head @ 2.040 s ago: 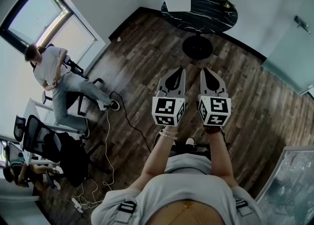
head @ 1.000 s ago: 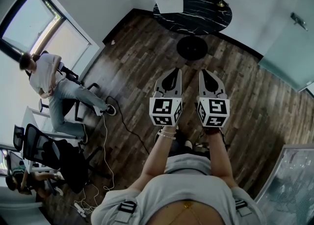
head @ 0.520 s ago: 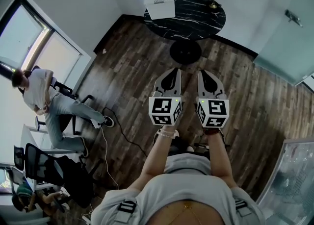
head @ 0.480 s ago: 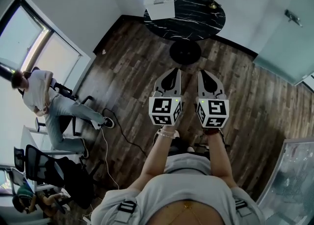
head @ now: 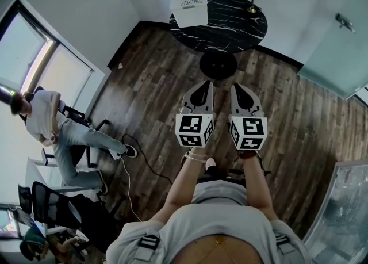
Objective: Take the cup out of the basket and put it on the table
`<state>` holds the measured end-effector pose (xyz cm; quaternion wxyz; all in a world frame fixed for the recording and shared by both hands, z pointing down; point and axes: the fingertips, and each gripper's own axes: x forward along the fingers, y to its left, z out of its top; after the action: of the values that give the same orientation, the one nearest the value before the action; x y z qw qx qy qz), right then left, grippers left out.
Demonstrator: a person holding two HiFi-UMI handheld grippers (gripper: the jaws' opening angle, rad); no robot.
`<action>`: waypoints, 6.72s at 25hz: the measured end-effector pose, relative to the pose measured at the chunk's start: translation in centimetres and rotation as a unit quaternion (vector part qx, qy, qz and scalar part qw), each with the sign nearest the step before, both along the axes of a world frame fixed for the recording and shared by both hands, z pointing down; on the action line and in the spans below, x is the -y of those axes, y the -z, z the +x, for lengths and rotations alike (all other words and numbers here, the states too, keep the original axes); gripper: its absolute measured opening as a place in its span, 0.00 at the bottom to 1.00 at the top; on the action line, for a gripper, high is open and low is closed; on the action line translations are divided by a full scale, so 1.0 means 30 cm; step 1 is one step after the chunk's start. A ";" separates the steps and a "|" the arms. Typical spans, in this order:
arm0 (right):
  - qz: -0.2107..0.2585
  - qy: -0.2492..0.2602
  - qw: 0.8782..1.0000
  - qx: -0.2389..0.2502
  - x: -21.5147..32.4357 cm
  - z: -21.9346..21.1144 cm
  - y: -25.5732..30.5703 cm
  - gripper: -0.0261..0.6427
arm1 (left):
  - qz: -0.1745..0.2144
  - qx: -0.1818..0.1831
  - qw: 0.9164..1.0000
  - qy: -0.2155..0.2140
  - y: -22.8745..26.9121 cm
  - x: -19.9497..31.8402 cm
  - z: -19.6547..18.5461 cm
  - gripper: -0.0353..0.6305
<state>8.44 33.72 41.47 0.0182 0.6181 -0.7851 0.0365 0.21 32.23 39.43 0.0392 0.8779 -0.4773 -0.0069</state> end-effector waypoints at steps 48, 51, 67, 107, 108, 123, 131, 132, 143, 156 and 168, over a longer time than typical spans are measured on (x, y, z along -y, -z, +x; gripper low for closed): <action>-0.017 0.078 0.997 0.012 0.655 -0.120 -0.010 0.05 | -0.016 0.007 0.998 0.061 -0.012 0.584 -0.082 0.06; -0.019 0.091 0.996 0.011 0.709 -0.116 -0.006 0.05 | -0.019 0.007 0.997 0.075 -0.010 0.637 -0.078 0.06; -0.025 0.124 0.992 0.003 0.910 0.013 -0.028 0.05 | -0.023 0.009 0.995 0.099 -0.019 0.833 0.078 0.06; -0.028 0.022 0.999 0.000 1.519 -0.092 -0.029 0.05 | -0.025 0.004 1.000 -0.004 -0.023 1.497 -0.017 0.06; -0.028 0.019 0.999 0.000 1.532 -0.102 -0.030 0.05 | -0.025 0.006 1.000 -0.007 -0.025 1.508 -0.026 0.06; -0.036 0.007 0.999 0.008 1.633 -0.208 -0.061 0.05 | -0.033 0.015 0.999 -0.016 -0.053 1.593 -0.154 0.06; -0.038 0.031 0.999 0.004 1.728 -0.247 -0.071 0.05 | -0.037 0.009 0.999 0.012 -0.068 1.674 -0.213 0.06; -0.038 0.035 0.999 0.003 1.750 -0.250 -0.071 0.05 | -0.037 0.009 0.999 0.016 -0.067 1.695 -0.214 0.06; -0.041 0.074 0.996 -0.001 2.017 -0.227 -0.054 0.05 | -0.040 0.006 0.998 0.052 -0.056 1.944 -0.184 0.06; -0.046 0.137 0.989 0.006 2.272 -0.187 -0.061 0.05 | -0.050 0.013 0.992 0.111 -0.060 2.168 -0.134 0.06; -0.054 0.163 0.985 0.004 2.372 -0.131 -0.085 0.05 | -0.060 0.022 0.989 0.132 -0.083 2.268 -0.077 0.06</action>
<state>4.51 -37.44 44.03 0.0535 0.4798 -0.8723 0.0778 -2.10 -35.80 41.93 0.0799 0.8033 -0.5892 0.0355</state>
